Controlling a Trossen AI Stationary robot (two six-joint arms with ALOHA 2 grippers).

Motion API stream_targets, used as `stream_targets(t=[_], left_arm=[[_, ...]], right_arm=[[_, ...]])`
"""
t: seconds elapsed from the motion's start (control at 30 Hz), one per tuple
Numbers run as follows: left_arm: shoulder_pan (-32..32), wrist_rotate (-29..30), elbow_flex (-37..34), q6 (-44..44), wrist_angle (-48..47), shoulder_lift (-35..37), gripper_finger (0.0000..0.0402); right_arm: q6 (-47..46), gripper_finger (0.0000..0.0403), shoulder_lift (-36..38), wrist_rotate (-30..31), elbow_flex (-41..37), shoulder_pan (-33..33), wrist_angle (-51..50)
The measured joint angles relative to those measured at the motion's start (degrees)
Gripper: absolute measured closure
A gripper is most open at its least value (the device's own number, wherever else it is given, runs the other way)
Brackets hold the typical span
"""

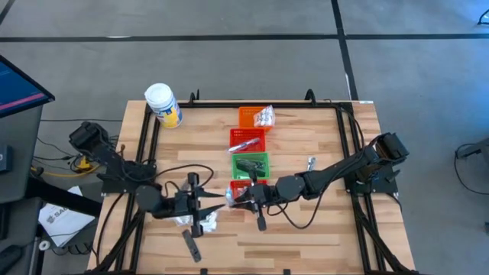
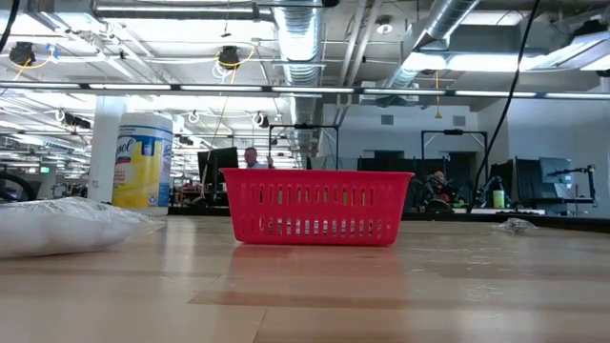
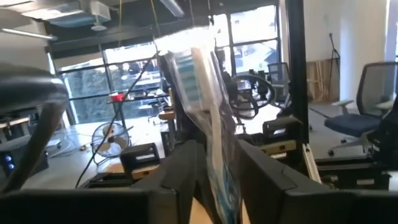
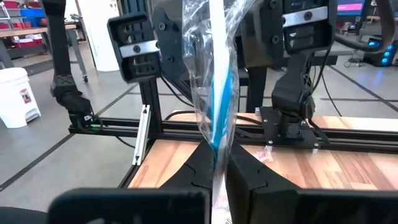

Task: Pick & Place Travel size toiletries
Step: Put the blue toothbrush into the top red basket

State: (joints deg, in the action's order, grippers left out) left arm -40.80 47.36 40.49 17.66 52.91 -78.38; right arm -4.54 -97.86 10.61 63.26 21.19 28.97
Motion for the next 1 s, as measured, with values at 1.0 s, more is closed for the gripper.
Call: stream_targets(t=[1.0], left_arm=[[7.76,-11.42,-0.09,-15.11,-13.27,1.59,0.0229]], right_arm=[[0.07,0.0394,0.09,-0.05,0.0,-0.48,1.47]])
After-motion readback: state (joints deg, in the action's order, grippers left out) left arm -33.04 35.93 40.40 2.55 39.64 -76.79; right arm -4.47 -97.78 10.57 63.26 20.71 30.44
